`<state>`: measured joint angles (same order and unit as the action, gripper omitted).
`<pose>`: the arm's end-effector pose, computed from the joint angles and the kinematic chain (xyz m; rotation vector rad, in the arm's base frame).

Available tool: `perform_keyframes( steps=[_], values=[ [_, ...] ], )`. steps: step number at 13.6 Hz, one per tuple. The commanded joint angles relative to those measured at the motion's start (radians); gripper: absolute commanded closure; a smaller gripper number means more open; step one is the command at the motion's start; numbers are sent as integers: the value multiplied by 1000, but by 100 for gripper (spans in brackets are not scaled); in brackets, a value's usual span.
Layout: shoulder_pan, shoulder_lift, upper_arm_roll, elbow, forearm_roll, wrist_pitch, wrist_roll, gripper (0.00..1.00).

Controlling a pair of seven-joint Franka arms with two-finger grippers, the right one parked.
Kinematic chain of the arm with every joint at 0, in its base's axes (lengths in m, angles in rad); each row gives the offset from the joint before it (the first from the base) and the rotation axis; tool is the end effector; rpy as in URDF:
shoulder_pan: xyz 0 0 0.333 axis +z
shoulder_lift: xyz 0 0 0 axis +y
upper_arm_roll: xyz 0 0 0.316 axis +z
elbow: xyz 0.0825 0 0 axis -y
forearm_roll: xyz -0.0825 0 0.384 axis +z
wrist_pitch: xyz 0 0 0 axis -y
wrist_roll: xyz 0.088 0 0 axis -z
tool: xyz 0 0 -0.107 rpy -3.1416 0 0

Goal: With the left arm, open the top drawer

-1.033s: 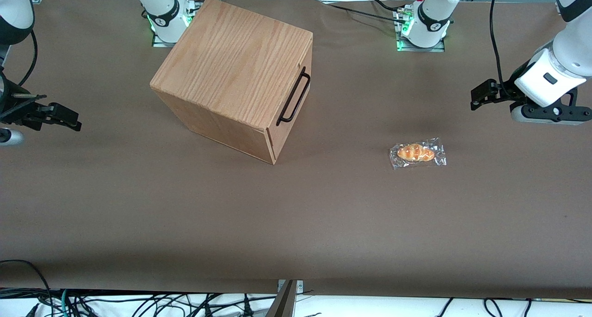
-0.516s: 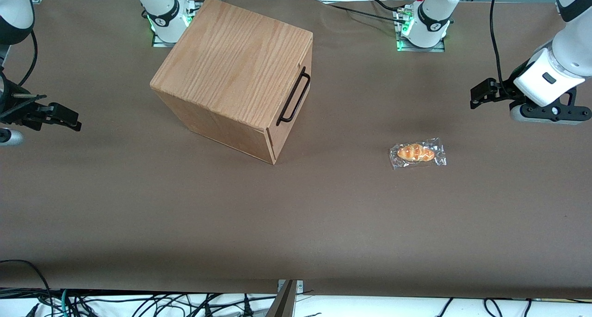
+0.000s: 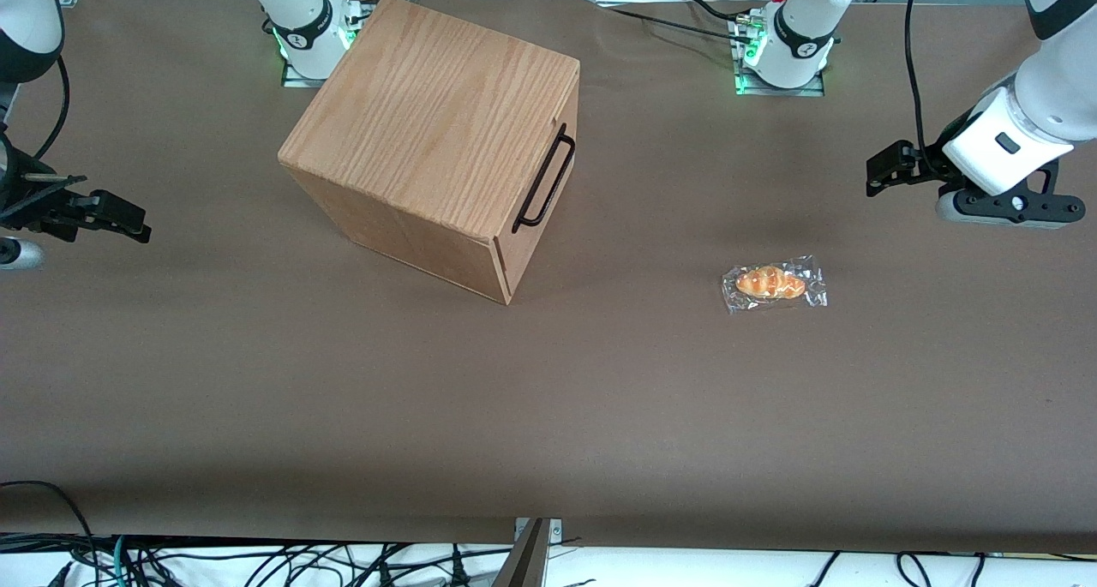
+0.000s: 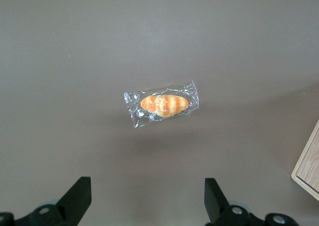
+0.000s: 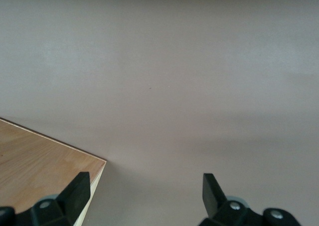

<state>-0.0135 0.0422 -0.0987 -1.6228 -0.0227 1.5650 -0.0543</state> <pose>0.5590 -0.0644 0.5762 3.1178 -0.0889 -0.1587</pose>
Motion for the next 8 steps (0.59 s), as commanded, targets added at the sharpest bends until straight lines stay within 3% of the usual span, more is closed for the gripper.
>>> perform_keyframes(
  steps=[1, 3, 6, 8],
  values=[
    [-42, 37, -10, 37, -40, -25, -4, 0],
    [-63, 65, -27, 37, -104, -23, -25, 0],
    [-65, 119, -94, 37, -278, 3, -45, 0],
    [-69, 137, -186, 31, -286, 113, -62, 0]
  ],
)
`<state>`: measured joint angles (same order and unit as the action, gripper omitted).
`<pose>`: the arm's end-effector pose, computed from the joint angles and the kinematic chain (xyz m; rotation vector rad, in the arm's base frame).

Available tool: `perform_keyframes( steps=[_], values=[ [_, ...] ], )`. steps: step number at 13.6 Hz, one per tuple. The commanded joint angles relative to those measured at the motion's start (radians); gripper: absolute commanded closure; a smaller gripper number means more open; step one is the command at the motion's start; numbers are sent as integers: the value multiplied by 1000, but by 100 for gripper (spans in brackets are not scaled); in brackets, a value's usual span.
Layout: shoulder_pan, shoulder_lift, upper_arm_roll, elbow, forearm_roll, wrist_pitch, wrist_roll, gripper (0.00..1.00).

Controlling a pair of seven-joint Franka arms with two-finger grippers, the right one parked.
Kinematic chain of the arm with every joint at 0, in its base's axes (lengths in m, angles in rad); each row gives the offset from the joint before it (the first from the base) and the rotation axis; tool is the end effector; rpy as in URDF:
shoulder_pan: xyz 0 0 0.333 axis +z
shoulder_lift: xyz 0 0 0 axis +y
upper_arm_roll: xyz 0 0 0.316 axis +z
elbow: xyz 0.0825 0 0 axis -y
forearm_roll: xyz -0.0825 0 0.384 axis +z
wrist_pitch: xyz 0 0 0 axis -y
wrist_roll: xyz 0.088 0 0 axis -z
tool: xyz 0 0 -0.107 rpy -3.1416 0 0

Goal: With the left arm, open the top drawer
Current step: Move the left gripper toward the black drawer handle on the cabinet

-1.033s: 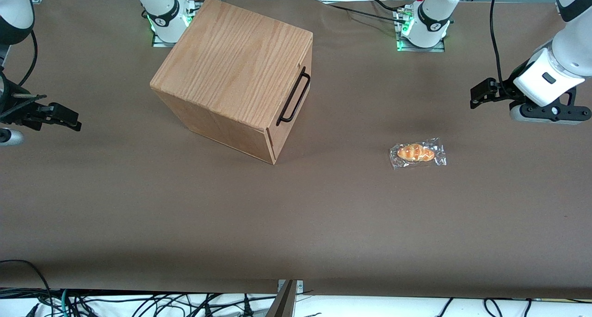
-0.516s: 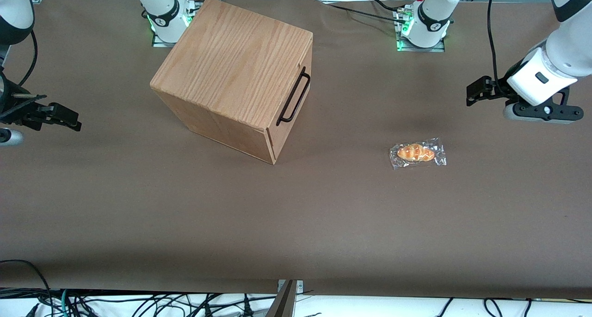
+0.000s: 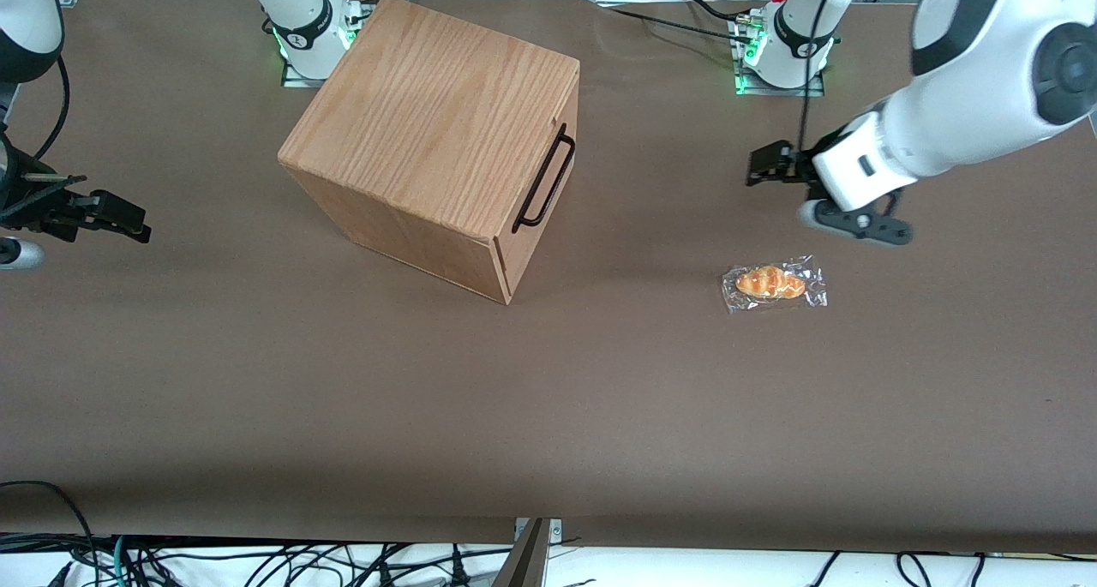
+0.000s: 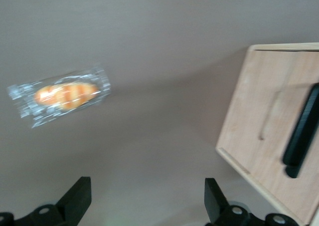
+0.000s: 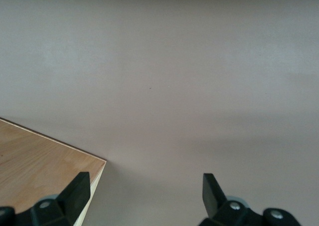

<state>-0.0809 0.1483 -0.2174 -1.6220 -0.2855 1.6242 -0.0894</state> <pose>0.5603 -0.1945 0.5263 2.8347 -0.2457 -0.2875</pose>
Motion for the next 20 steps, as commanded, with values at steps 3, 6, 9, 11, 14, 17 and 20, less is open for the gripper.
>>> perform_keyframes(
  steps=[3, 6, 9, 11, 14, 17, 20],
  values=[
    [-36, 79, -146, 30, -21, 175, -156, 0],
    [-63, 111, -194, 14, -9, 266, -234, 0],
    [-111, 157, -203, 13, 48, 311, -242, 0],
    [-126, 178, -217, 10, 49, 367, -268, 0],
    [-154, 194, -226, -41, 49, 459, -273, 0],
    [-177, 197, -229, -96, 51, 531, -273, 0],
    [-189, 217, -258, -108, 120, 548, -274, 0]
  ],
)
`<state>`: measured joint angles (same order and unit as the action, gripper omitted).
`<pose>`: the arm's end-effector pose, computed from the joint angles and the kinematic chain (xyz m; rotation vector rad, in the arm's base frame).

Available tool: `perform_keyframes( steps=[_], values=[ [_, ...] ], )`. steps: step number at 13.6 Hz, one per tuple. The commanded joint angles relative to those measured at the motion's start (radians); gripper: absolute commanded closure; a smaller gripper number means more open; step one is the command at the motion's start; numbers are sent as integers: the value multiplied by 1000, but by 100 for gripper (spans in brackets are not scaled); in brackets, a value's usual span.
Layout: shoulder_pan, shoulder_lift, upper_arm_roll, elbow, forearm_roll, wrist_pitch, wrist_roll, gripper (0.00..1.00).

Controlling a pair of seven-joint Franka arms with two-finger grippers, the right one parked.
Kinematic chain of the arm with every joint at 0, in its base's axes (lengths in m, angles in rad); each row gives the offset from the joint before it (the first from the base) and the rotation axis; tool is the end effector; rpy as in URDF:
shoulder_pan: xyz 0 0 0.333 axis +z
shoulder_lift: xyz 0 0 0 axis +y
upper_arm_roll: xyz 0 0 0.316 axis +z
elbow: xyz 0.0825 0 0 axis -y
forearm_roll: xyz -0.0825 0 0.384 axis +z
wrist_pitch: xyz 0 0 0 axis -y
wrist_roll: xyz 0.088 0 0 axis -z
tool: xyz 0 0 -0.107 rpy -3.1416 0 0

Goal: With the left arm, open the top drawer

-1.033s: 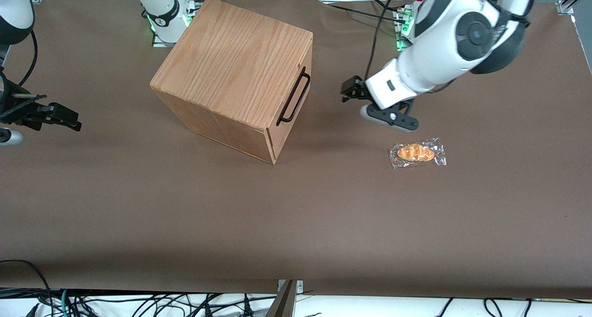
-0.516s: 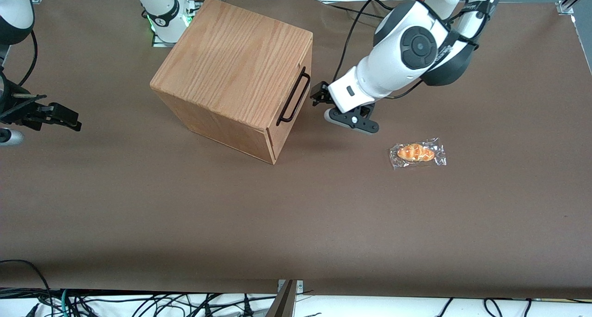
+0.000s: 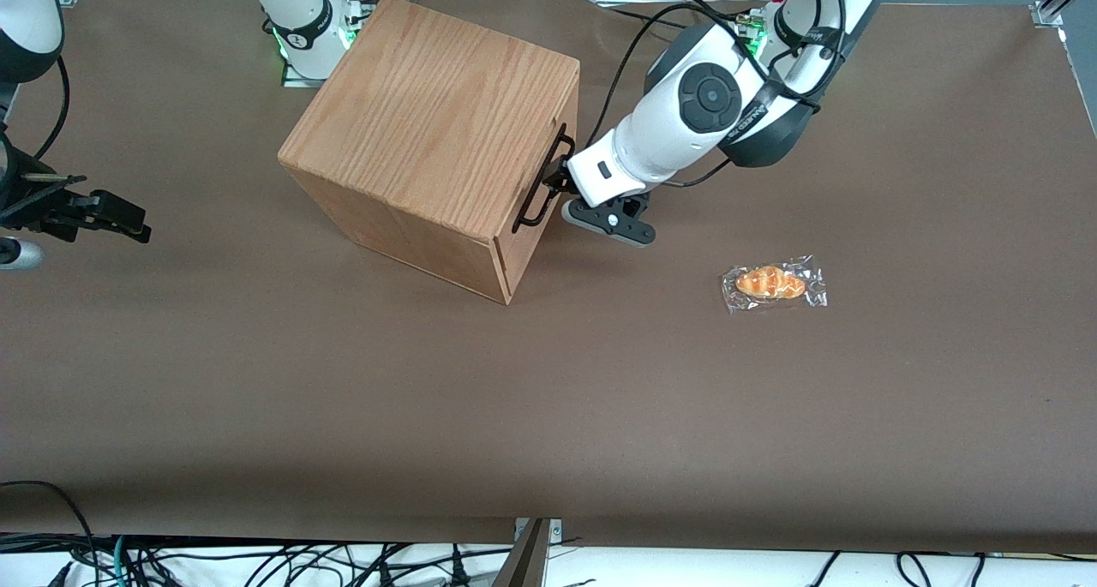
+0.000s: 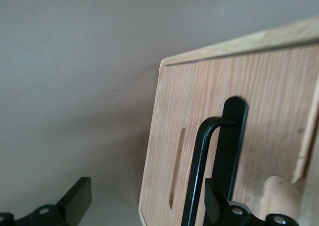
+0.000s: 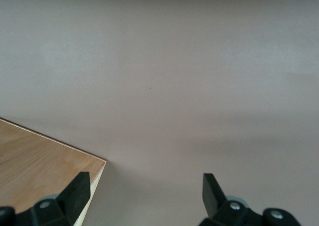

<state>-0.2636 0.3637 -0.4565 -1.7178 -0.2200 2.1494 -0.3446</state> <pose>0.5077 -0.4190 0.4066 2.7728 -0.3191 -0.1289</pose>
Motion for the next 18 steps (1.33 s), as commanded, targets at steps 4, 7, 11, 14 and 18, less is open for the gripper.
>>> perform_keyframes(
  steps=[4, 7, 11, 14, 18],
  values=[
    [-8, 3, -33, -22, 67, 23, -19, 0],
    [-13, 14, -45, -39, 96, 23, -19, 0],
    [-16, 20, -53, -59, 172, 21, -10, 0],
    [7, 5, -53, -66, 205, -2, 44, 0],
    [61, -17, -47, -66, 208, -48, 134, 0]
  ],
)
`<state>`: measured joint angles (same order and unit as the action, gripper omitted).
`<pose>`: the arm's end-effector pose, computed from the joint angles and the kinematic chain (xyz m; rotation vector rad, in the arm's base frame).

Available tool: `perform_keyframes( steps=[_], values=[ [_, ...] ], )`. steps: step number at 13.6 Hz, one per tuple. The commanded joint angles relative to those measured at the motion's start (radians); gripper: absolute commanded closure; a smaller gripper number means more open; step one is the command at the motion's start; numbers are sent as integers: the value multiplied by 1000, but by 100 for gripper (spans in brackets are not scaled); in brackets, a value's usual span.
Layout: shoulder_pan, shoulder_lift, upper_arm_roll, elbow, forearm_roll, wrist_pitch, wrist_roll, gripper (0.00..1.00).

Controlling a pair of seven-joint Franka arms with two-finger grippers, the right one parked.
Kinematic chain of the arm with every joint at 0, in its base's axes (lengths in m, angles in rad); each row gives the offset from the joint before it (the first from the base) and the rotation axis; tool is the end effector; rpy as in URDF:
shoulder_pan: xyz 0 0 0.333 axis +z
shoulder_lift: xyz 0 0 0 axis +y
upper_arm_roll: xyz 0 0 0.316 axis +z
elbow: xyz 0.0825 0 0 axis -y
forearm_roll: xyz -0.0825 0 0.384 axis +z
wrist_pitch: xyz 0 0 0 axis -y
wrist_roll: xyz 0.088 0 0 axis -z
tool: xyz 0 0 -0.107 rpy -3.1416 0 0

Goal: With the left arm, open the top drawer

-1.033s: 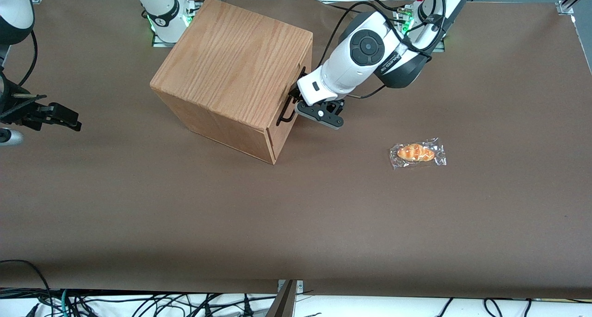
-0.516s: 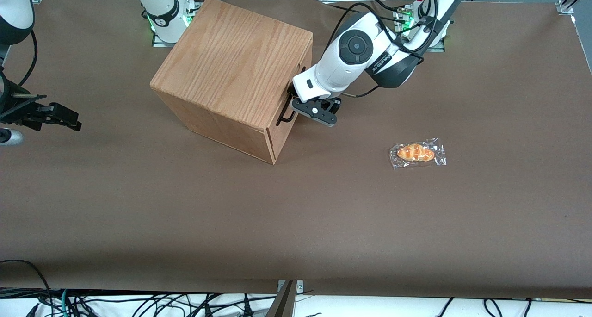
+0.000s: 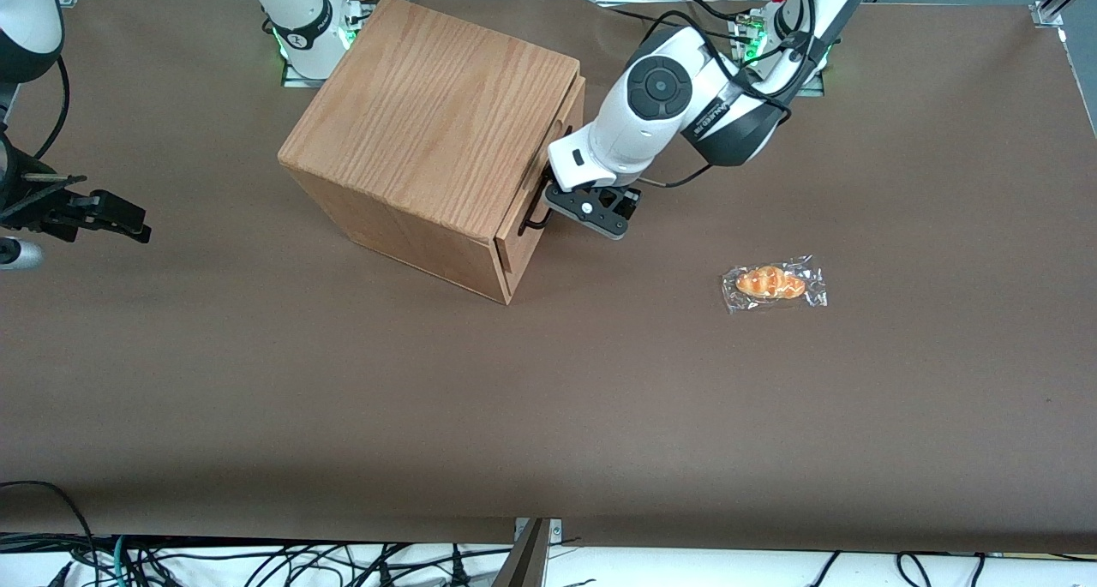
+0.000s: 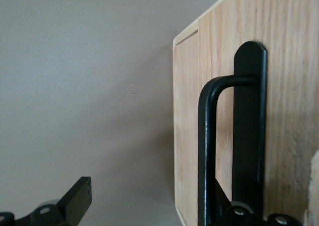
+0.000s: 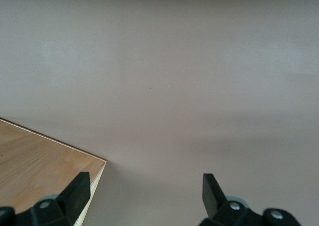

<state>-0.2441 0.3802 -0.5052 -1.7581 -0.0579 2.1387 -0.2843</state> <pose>0.4923 -0.4224 0.3802 2.8598 -0.5799 -0.1089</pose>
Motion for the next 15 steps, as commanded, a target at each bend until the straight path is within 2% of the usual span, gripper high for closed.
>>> perform_keyframes(
  steps=[1, 7, 15],
  values=[
    [60, -41, 5, -26, 46, -60, 106, 0],
    [170, -89, 34, -24, 44, -152, 290, 0],
    [233, -109, 129, -21, 33, -215, 471, 0]
  ],
)
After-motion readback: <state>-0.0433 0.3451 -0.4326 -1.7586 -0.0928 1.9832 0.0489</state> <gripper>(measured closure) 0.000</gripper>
